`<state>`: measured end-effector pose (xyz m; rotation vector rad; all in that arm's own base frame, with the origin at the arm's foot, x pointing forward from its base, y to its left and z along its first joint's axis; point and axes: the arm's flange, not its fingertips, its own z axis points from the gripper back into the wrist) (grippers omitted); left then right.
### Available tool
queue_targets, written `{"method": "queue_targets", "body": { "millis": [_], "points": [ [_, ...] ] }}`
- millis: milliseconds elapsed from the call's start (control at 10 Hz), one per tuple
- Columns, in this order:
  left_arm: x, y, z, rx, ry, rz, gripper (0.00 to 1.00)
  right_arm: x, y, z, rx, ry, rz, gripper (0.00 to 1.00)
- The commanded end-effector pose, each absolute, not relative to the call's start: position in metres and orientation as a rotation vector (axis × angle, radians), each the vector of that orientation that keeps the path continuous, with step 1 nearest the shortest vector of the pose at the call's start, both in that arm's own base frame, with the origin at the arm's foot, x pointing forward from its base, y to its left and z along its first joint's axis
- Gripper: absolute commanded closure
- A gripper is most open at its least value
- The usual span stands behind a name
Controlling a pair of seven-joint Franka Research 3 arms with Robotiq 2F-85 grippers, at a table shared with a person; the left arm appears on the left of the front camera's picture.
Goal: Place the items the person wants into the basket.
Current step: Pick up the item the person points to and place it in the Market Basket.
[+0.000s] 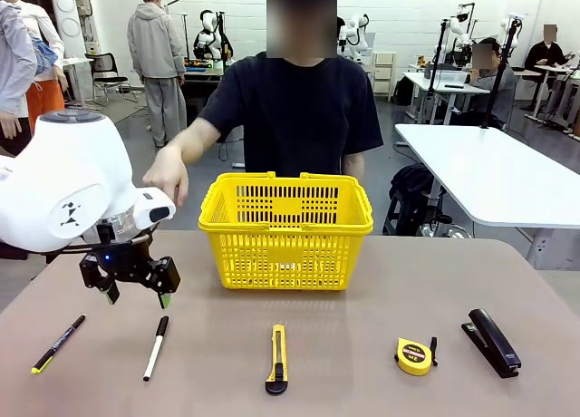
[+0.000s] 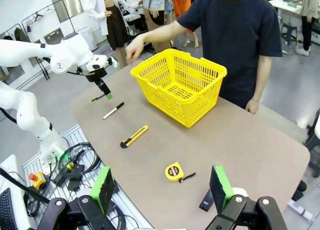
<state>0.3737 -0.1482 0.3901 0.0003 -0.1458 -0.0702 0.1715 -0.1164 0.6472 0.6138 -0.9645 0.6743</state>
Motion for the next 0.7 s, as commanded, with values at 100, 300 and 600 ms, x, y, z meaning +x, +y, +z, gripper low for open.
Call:
{"method": "queue_targets", "body": {
  "millis": [100,300,600],
  "points": [
    [0.342,-0.136,0.34,-0.006,-0.102,-0.093,0.0,0.173,-0.116,0.646,0.617,-0.965,0.674,0.0],
    [0.341,-0.14,0.326,0.006,-0.07,-0.103,0.0,0.173,-0.116,0.646,0.617,-0.965,0.674,0.0],
    [0.343,-0.141,0.308,-0.004,-0.005,-0.091,0.0,0.173,-0.116,0.646,0.617,-0.965,0.674,0.0]
  ]
}}
